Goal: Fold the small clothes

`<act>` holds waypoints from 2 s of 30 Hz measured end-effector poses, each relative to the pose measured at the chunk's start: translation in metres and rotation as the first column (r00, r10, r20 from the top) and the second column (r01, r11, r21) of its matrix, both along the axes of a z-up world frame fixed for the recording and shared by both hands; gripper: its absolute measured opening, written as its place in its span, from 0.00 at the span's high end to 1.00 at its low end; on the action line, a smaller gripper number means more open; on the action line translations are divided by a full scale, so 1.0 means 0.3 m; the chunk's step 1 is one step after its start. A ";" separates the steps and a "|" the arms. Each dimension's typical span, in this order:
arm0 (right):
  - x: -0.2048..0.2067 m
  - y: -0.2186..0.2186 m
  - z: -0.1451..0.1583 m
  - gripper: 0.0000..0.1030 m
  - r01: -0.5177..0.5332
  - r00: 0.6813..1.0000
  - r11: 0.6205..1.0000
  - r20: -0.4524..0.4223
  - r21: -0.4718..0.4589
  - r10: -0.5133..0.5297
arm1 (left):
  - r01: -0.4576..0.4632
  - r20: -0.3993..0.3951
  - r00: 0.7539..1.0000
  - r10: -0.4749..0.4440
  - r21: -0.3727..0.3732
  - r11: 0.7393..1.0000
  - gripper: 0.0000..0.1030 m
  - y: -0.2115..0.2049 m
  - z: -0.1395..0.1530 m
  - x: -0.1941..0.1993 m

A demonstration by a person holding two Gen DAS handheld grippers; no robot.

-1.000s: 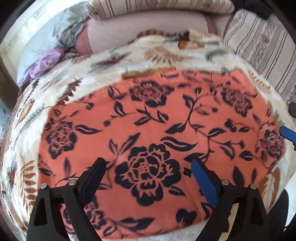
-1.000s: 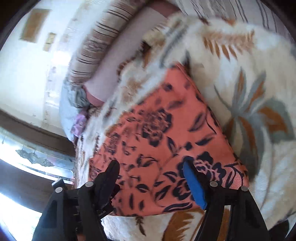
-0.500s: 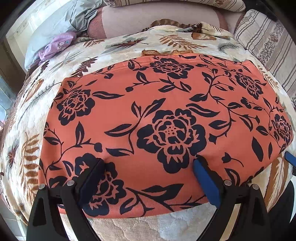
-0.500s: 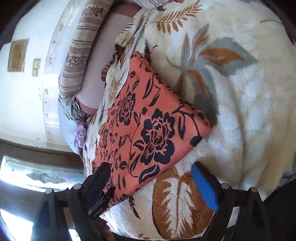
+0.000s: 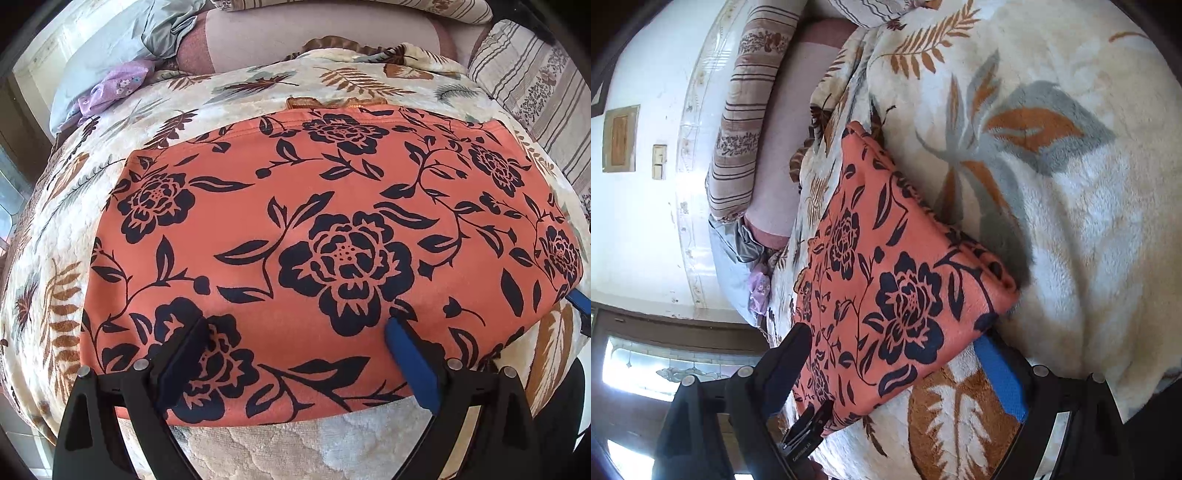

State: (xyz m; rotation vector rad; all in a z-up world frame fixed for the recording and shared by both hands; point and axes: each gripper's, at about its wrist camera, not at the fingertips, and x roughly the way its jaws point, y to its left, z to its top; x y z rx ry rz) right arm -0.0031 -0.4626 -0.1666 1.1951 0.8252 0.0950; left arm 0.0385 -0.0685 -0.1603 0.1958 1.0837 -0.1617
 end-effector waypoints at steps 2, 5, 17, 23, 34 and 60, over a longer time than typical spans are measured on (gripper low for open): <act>0.010 -0.001 0.010 0.11 -0.002 1.000 1.000 0.006 -0.007 0.002 | -0.001 -0.001 1.000 0.001 0.009 1.000 0.06 -0.006 0.014 0.001; 0.024 -0.004 0.026 0.11 -0.002 1.000 1.000 0.023 -0.013 0.003 | 0.012 0.032 0.999 -0.012 0.010 1.000 0.06 -0.026 0.058 0.004; 0.052 -0.001 0.042 0.11 0.001 0.999 0.996 0.036 -0.086 0.002 | 0.022 0.048 0.999 -0.023 0.007 1.000 0.04 -0.078 0.032 0.063; 0.083 0.029 0.052 0.22 -0.025 1.000 0.982 0.004 -0.188 0.026 | 0.038 0.053 0.998 -0.039 0.017 0.999 0.02 -0.105 -0.032 0.093; 0.168 0.066 0.057 0.23 -0.056 0.997 0.957 -0.067 -0.283 0.038 | 0.080 0.104 0.991 -0.078 -0.015 0.997 0.00 -0.124 -0.030 0.103; 0.308 1.028 0.232 0.78 -0.482 0.782 0.398 -0.179 -0.780 0.596 | -0.174 -0.126 0.985 0.119 -0.734 0.657 0.04 0.492 0.141 0.150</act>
